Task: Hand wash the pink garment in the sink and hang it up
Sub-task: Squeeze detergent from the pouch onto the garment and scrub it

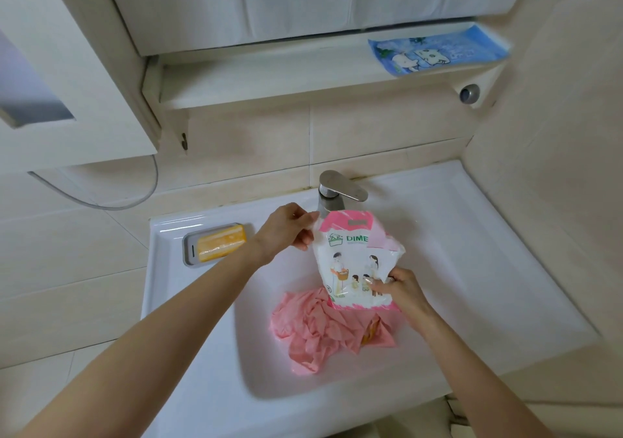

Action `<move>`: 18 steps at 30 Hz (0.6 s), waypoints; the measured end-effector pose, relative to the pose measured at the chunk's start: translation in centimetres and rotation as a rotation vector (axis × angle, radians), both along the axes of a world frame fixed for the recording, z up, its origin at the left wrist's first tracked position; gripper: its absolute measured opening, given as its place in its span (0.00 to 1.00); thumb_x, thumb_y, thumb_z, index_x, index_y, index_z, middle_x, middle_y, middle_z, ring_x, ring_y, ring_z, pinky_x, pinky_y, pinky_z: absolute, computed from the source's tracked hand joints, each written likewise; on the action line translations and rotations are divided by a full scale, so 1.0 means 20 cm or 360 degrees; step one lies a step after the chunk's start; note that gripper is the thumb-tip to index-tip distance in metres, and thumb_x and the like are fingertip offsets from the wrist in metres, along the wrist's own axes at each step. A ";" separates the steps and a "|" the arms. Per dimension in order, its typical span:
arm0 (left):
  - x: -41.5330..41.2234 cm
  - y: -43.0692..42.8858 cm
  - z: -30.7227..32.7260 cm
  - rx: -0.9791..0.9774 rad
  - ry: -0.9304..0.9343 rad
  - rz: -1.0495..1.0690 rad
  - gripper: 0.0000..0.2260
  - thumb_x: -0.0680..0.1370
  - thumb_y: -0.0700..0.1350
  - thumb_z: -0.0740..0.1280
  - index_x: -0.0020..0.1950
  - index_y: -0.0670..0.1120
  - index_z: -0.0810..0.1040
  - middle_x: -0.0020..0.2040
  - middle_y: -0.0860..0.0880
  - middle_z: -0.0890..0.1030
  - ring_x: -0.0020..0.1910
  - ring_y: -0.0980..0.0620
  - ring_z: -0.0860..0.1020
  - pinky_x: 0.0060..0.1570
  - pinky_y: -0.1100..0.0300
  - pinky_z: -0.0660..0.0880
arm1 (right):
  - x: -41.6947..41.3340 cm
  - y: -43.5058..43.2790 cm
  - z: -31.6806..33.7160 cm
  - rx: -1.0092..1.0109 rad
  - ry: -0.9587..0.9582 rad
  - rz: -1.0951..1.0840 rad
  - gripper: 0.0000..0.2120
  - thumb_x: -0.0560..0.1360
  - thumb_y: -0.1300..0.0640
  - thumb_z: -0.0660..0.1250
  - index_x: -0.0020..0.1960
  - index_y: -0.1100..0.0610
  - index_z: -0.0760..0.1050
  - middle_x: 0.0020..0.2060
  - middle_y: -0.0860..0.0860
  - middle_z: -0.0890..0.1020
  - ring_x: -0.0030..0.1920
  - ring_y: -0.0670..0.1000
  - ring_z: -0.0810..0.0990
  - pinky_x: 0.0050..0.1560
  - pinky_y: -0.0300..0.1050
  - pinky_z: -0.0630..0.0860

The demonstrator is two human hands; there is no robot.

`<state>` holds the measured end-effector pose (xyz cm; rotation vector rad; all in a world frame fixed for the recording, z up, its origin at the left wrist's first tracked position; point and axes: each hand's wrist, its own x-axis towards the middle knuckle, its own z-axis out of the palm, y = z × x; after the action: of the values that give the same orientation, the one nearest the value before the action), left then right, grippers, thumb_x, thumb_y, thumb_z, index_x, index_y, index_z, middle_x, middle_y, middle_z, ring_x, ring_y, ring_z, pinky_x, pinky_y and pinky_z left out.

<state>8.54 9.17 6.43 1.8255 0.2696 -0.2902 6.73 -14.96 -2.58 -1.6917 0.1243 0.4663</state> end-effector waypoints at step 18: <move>-0.06 -0.07 0.17 0.0339 -0.0154 -0.0265 0.14 0.79 0.46 0.64 0.49 0.33 0.73 0.30 0.47 0.78 0.25 0.52 0.80 0.30 0.63 0.76 | 0.03 0.17 0.32 0.0250 -0.0433 0.0161 0.47 0.61 0.58 0.79 0.71 0.39 0.59 0.66 0.41 0.70 0.65 0.38 0.69 0.61 0.42 0.74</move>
<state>7.25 7.84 9.79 2.0709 0.0827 -0.2966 7.34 -11.65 3.91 -1.5951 -0.1924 0.3079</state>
